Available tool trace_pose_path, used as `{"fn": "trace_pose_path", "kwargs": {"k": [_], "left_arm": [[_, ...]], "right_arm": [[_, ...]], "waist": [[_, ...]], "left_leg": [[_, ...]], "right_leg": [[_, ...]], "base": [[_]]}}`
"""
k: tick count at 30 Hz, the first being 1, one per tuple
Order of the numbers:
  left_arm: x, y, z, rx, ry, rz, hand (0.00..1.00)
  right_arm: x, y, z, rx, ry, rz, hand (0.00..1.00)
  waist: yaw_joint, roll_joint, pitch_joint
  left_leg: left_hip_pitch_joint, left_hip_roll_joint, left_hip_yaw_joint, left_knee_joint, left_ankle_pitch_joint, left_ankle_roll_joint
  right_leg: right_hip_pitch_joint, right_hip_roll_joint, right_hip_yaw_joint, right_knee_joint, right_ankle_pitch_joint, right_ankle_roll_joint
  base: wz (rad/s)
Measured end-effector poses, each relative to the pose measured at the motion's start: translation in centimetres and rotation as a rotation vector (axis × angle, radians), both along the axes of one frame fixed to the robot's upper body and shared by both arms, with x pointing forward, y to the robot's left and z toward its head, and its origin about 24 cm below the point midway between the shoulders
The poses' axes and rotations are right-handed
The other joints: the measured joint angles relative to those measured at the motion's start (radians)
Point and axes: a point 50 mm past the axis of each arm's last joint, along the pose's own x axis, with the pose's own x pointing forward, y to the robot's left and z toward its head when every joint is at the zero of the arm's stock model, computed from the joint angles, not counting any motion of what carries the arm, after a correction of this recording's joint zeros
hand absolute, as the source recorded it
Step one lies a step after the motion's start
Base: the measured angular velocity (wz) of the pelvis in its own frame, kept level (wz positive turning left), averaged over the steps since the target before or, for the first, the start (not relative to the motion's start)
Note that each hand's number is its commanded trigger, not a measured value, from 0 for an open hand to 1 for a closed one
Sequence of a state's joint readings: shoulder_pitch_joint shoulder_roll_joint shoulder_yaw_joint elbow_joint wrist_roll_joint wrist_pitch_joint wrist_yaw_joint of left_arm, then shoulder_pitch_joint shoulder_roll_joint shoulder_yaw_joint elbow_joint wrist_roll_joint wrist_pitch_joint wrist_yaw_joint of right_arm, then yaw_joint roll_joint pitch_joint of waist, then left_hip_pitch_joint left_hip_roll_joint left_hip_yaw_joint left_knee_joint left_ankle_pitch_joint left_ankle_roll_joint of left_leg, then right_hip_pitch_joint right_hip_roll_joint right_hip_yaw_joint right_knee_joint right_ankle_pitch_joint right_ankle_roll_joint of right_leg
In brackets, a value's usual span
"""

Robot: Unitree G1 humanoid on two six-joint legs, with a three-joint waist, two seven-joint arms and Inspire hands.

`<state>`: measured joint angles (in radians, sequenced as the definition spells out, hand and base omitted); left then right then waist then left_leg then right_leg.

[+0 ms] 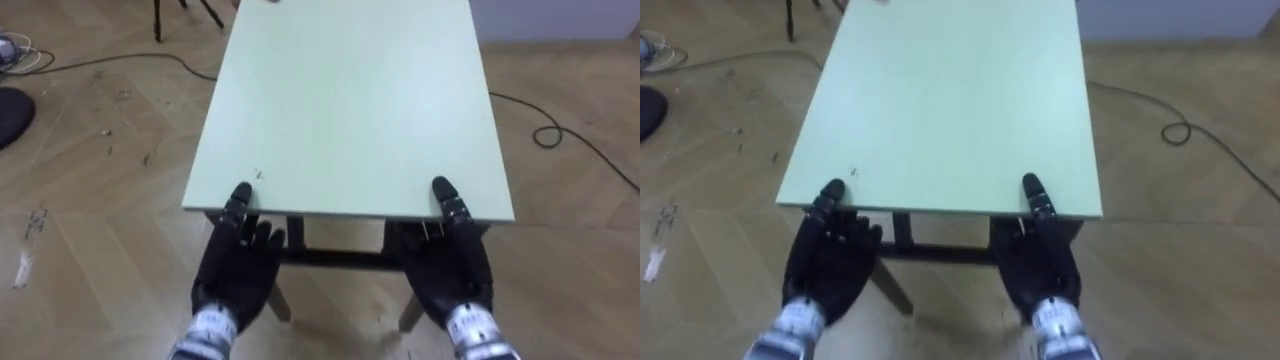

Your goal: Move table with human

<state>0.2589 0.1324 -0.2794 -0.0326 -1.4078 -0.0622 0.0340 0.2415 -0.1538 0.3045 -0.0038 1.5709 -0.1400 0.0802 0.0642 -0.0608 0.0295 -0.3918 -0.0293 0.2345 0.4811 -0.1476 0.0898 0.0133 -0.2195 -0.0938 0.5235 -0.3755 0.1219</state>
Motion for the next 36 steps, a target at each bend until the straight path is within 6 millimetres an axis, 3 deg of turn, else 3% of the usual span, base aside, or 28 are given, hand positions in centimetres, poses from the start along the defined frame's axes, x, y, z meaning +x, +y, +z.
{"fn": "trace_pose_path", "kwargs": {"k": [4, 7, 10, 13, 14, 15, 16, 17, 18, 19, 20, 21, 22, 23, 24, 26, 27, 28, 29, 30, 31, 32, 33, 34, 35, 36], "left_arm": [[0.1, 0.0, 0.3, 0.007, -0.020, -0.006, 1.00], [0.3, 0.3, 0.3, 0.021, -0.018, -0.009, 1.00], [0.1, 0.5, -0.2, 0.038, 0.003, -0.016, 1.00], [0.0, 0.3, -0.5, 0.049, 0.016, -0.026, 1.00], [0.0, 0.2, -0.5, 0.054, 0.021, -0.035, 1.00], [0.0, 0.1, -0.5, 0.064, 0.023, -0.046, 1.00], [0.0, 0.0, -0.5, 0.064, 0.022, -0.047, 1.00], [-0.1, 0.0, -0.6, 0.063, 0.026, -0.045, 1.00], [-0.4, 0.1, -0.8, 0.059, 0.038, -0.042, 1.00], [-0.6, 0.0, -0.9, 0.051, 0.044, -0.037, 1.00], [-0.8, 0.0, -1.0, 0.044, 0.050, -0.032, 1.00], [-0.8, -0.1, -1.0, 0.042, 0.051, -0.032, 1.00], [-0.8, -0.1, -1.0, 0.043, 0.050, -0.032, 1.00], [-0.8, -0.1, -0.9, 0.045, 0.046, -0.029, 1.00], [-0.7, -0.3, -0.9, 0.038, 0.045, -0.021, 1.00], [-0.9, -0.3, -1.0, 0.034, 0.051, -0.021, 1.00], [-0.9, -0.5, -0.9, 0.026, 0.048, -0.022, 1.00], [-0.9, -0.5, -0.8, 0.022, 0.042, -0.021, 1.00], [-0.5, -0.5, -0.6, 0.024, 0.036, -0.019, 1.00], [-0.7, -0.6, -0.7, 0.022, 0.051, -0.014, 1.00], [-0.8, -0.5, -0.8, 0.021, 0.057, -0.011, 1.00], [-0.9, 0.0, -0.5, 0.027, 0.043, 0.005, 1.00], [-0.6, 0.1, -0.1, 0.013, 0.016, 0.025, 1.00], [-0.6, -0.1, -0.1, -0.002, 0.016, 0.033, 1.00], [-0.3, -0.2, 0.0, -0.006, 0.009, 0.027, 1.00], [-0.1, 0.0, 0.2, 0.009, 0.001, 0.014, 1.00]], "right_arm": [[0.3, -0.1, 0.2, -0.001, -0.013, -0.005, 1.00], [0.6, 0.0, -0.2, 0.004, -0.005, -0.001, 1.00], [0.4, 0.1, -1.2, 0.018, 0.021, -0.002, 1.00], [-0.1, 0.0, -1.7, 0.028, 0.043, -0.012, 1.00], [-0.4, -0.1, -1.8, 0.038, 0.054, -0.021, 1.00], [-0.6, -0.2, -2.0, 0.042, 0.063, -0.029, 1.00], [-0.7, -0.3, -2.0, 0.043, 0.063, -0.031, 1.00], [-0.6, -0.3, -2.0, 0.041, 0.064, -0.031, 1.00], [-0.7, -0.3, -2.1, 0.038, 0.071, -0.026, 1.00], [-0.8, -0.3, -2.1, 0.036, 0.072, -0.023, 1.00], [-0.8, -0.2, -2.1, 0.031, 0.075, -0.020, 1.00], [-0.8, -0.3, -2.2, 0.028, 0.075, -0.022, 1.00], [-0.8, -0.3, -2.2, 0.027, 0.074, -0.024, 1.00], [-0.7, -0.3, -2.0, 0.024, 0.068, -0.024, 1.00], [-0.6, -0.4, -1.9, 0.019, 0.063, -0.023, 1.00], [-0.7, -0.5, -1.9, 0.012, 0.061, -0.021, 1.00], [-0.7, -0.5, -1.6, 0.010, 0.056, -0.020, 1.00], [-0.6, -0.5, -1.4, 0.009, 0.049, -0.020, 1.00], [-0.3, -0.6, -1.2, 0.000, 0.040, -0.024, 1.00], [-0.4, -0.6, -1.3, -0.013, 0.046, -0.025, 1.00], [-0.4, -0.5, -1.3, -0.017, 0.048, -0.020, 1.00], [-0.2, 0.3, -1.0, -0.008, 0.043, -0.008, 1.00], [0.2, 0.6, -0.3, -0.010, 0.012, 0.003, 1.00], [0.4, 0.5, -0.1, -0.018, 0.005, 0.004, 1.00], [0.9, 0.5, 0.1, -0.023, -0.007, 0.001, 1.00], [1.1, 0.6, 0.1, -0.023, -0.011, 0.002, 1.00]], "waist": [[0.003, -0.001, 0.0006], [0.000, -0.001, 0.0009], [0.004, 0.007, 0.0004], [0.004, 0.026, -0.0010], [0.011, 0.030, -0.0016], [0.023, 0.036, -0.0040], [0.025, 0.040, -0.0042], [0.030, 0.044, -0.0007], [0.047, 0.048, 0.0012], [0.055, 0.052, 0.0017], [0.054, 0.061, 0.0027], [0.054, 0.069, 0.0059], [0.054, 0.073, 0.0062], [0.057, 0.087, 0.0064], [0.066, 0.099, 0.0083], [0.076, 0.113, 0.0051], [0.074, 0.131, -0.0019], [0.071, 0.140, -0.0046], [0.067, 0.132, 0.0012], [0.062, 0.126, 0.0013], [0.058, 0.137, -0.0035], [0.056, 0.132, -0.0143], [0.057, 0.156, -0.0020], [0.053, 0.181, -0.0036], [0.057, 0.190, -0.0019], [0.058, 0.171, 0.0077]], "left_leg": [[-0.066, 0.025, -0.004, -0.003, 0.046, -0.008], [-0.088, 0.053, -0.010, -0.022, 0.088, -0.019], [-0.084, 0.081, -0.034, -0.059, 0.142, -0.036], [-0.072, 0.107, -0.076, -0.135, 0.226, -0.057], [-0.043, 0.110, -0.094, -0.222, 0.293, -0.074], [-0.007, 0.114, -0.127, -0.326, 0.373, -0.124], [0.000, 0.123, -0.145, -0.350, 0.397, -0.155], [-0.009, 0.132, -0.153, -0.273, 0.349, -0.140], [-0.012, 0.134, -0.148, -0.132, 0.228, -0.118], [-0.012, 0.140, -0.148, -0.062, 0.172, -0.120], [-0.010, 0.144, -0.153, 0.069, 0.081, -0.117], [0.003, 0.156, -0.154, 0.168, 0.015, -0.119], [0.011, 0.161, -0.154, 0.214, -0.015, -0.119], [0.029, 0.178, -0.153, 0.295, -0.064, -0.123], [0.055, 0.192, -0.155, 0.362, -0.096, -0.127], [0.123, 0.209, -0.154, 0.454, -0.101, -0.129], [0.184, 0.214, -0.161, 0.486, -0.088, -0.135], [0.210, 0.214, -0.166, 0.472, -0.088, -0.136], [0.233, 0.200, -0.165, 0.389, -0.112, -0.146], [0.277, 0.173, -0.172, 0.314, -0.102, -0.136], [0.291, 0.178, -0.176, 0.286, -0.103, -0.136], [0.295, 0.182, -0.184, 0.259, -0.121, -0.163], [0.299, 0.203, -0.191, 0.311, -0.168, -0.209], [0.301, 0.218, -0.220, 0.336, -0.188, -0.217], [0.323, 0.203, -0.250, 0.324, -0.219, -0.206], [0.326, 0.173, -0.275, 0.285, -0.210, -0.206]], "right_leg": [[-0.008, 0.041, -0.003, -0.117, -0.019, -0.006], [-0.018, 0.073, -0.019, -0.157, -0.027, -0.022], [-0.018, 0.119, -0.022, -0.177, -0.012, -0.055], [-0.032, 0.171, -0.044, -0.180, 0.012, -0.096], [-0.040, 0.191, -0.047, -0.185, 0.028, -0.114], [-0.050, 0.213, -0.053, -0.195, 0.048, -0.132], [-0.058, 0.221, -0.063, -0.200, 0.060, -0.145], [-0.069, 0.215, -0.082, -0.197, 0.075, -0.166], [-0.069, 0.208, -0.107, -0.197, 0.087, -0.173], [-0.069, 0.207, -0.118, -0.196, 0.093, -0.175], [-0.070, 0.204, -0.151, -0.197, 0.102, -0.180], [-0.074, 0.209, -0.166, -0.192, 0.108, -0.187], [-0.080, 0.212, -0.175, -0.190, 0.110, -0.192], [-0.093, 0.217, -0.212, -0.183, 0.113, -0.197], [-0.110, 0.225, -0.218, -0.165, 0.112, -0.203], [-0.123, 0.231, -0.221, -0.147, 0.109, -0.208], [-0.141, 0.242, -0.225, -0.129, 0.107, -0.210], [-0.151, 0.244, -0.230, -0.111, 0.104, -0.209], [-0.185, 0.227, -0.228, -0.060, 0.104, -0.213], [-0.245, 0.221, -0.200, 0.030, 0.125, -0.242], [-0.269, 0.253, -0.170, 0.019, 0.128, -0.250], [-0.286, 0.314, -0.125, -0.156, 0.190, -0.279], [-0.308, 0.326, -0.179, -0.163, 0.264, -0.296], [-0.317, 0.338, -0.217, -0.152, 0.258, -0.303], [-0.350, 0.340, -0.251, -0.123, 0.254, -0.311], [-0.357, 0.332, -0.247, -0.122, 0.258, -0.317]], "base": [[-0.05], [-0.06], [0.00], [0.16], [0.15], [0.12], [-0.06], [-0.27], [-0.40], [-0.37], [-0.17], [-0.04], [-0.05], [-0.20], [-0.27], [-0.24], [-0.08], [0.10], [0.00], [-0.04], [-0.16], [-0.11], [0.00], [-0.05], [0.00], [-0.04]]}}
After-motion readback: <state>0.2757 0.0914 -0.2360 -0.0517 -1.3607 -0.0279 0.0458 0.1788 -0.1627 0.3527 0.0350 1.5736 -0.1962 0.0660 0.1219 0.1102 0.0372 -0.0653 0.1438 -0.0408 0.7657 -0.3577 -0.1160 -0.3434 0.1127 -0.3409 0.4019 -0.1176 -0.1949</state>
